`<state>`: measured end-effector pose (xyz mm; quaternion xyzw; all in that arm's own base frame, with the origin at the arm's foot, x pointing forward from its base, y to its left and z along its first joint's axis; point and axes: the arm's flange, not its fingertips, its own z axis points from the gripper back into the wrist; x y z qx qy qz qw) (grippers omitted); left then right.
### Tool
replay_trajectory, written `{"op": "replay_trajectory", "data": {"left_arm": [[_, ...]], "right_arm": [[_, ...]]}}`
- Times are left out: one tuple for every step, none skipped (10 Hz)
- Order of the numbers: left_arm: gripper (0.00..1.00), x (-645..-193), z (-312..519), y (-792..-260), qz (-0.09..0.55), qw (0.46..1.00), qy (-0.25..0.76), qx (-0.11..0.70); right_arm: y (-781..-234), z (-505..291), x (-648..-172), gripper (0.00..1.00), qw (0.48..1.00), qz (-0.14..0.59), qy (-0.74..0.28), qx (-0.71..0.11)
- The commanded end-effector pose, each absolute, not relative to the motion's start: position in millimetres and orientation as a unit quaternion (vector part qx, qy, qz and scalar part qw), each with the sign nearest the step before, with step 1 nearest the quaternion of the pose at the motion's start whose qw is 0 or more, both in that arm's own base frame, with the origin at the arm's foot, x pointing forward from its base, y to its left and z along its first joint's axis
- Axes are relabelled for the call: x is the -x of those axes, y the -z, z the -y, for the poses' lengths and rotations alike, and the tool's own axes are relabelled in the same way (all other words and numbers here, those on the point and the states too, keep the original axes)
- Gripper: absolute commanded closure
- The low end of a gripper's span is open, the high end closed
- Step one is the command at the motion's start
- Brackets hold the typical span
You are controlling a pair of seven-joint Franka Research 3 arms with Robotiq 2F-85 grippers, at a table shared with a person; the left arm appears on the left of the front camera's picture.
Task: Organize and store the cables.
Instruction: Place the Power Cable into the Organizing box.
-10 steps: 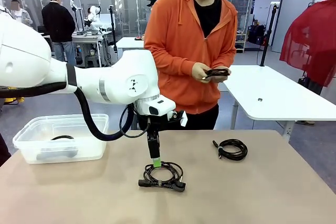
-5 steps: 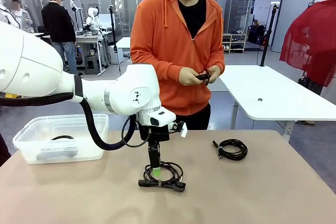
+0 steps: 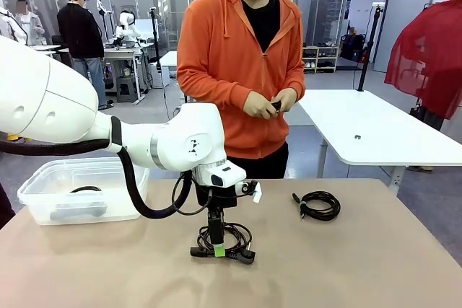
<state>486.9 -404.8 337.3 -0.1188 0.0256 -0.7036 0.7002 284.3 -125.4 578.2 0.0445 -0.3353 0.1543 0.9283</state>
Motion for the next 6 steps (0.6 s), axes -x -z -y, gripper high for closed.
{"op": "replay_trajectory", "data": {"left_arm": [[0.00,-484,402,-326,-0.030,0.687,0.716,0.119],[0.00,-483,402,-318,-0.041,0.691,0.714,0.103],[0.00,-481,403,-315,-0.043,0.692,0.714,0.103],[0.00,-479,404,-312,-0.038,0.690,0.715,0.106],[0.00,-479,404,-308,-0.034,0.691,0.715,0.098],[0.00,-479,404,-305,-0.027,0.683,0.723,0.104]], "right_arm": [[-574,125,-283,0.00,0.928,0.335,-0.154,-0.047],[-574,125,-283,0.00,0.928,0.335,-0.154,-0.047],[-574,125,-283,0.00,0.928,0.335,-0.154,-0.047],[-574,125,-283,0.00,0.928,0.335,-0.154,-0.047],[-574,125,-283,0.00,0.928,0.335,-0.154,-0.047],[-574,125,-283,0.00,0.928,0.335,-0.154,-0.047]]}}
